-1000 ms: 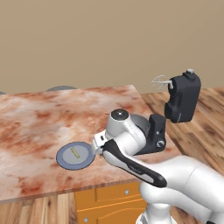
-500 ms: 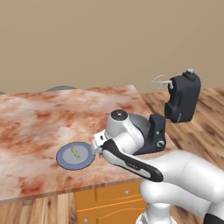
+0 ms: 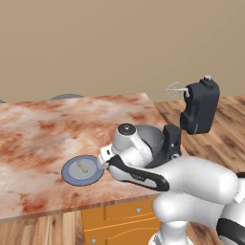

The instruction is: Add butter and sugar cubes to the stand mixer bowl and then turn on the stand mixer to begin making frosting.

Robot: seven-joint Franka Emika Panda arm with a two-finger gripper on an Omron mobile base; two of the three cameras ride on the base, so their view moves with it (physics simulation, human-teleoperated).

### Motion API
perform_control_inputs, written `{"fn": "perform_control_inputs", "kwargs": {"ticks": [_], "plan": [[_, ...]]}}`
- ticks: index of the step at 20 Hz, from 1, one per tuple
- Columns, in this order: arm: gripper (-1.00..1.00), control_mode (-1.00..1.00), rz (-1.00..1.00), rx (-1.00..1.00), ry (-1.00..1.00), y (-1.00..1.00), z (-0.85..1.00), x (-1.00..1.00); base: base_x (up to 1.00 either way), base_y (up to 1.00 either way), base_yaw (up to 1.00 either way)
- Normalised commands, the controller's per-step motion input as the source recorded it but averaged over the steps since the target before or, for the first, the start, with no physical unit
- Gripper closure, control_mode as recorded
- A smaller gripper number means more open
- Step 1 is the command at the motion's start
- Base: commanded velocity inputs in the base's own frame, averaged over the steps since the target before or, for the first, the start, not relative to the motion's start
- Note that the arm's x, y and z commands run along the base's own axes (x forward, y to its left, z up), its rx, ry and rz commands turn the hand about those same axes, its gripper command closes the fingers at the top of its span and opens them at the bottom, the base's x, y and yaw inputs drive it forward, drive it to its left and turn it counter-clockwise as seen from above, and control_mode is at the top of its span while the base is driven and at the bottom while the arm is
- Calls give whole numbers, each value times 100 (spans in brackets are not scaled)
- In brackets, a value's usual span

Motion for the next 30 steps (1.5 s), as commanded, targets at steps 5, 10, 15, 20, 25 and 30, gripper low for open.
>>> {"fn": "perform_control_inputs", "kwargs": {"ticks": [5, 10, 15, 20, 25, 30], "plan": [[-100, -100, 0, 0, 0, 8, -21, 22, 0, 0, 0], [-100, -100, 0, 0, 0, 5, -21, 21, 0, 0, 0], [-100, -100, 0, 0, 0, 3, -23, 24, 0, 0, 0], [-100, -100, 0, 0, 0, 7, -21, 21, 0, 0, 0], [-100, -100, 0, -1, 0, 16, -21, 21, 0, 0, 0], [-100, -100, 0, 0, 0, 6, -20, 17, 0, 0, 0]]}}
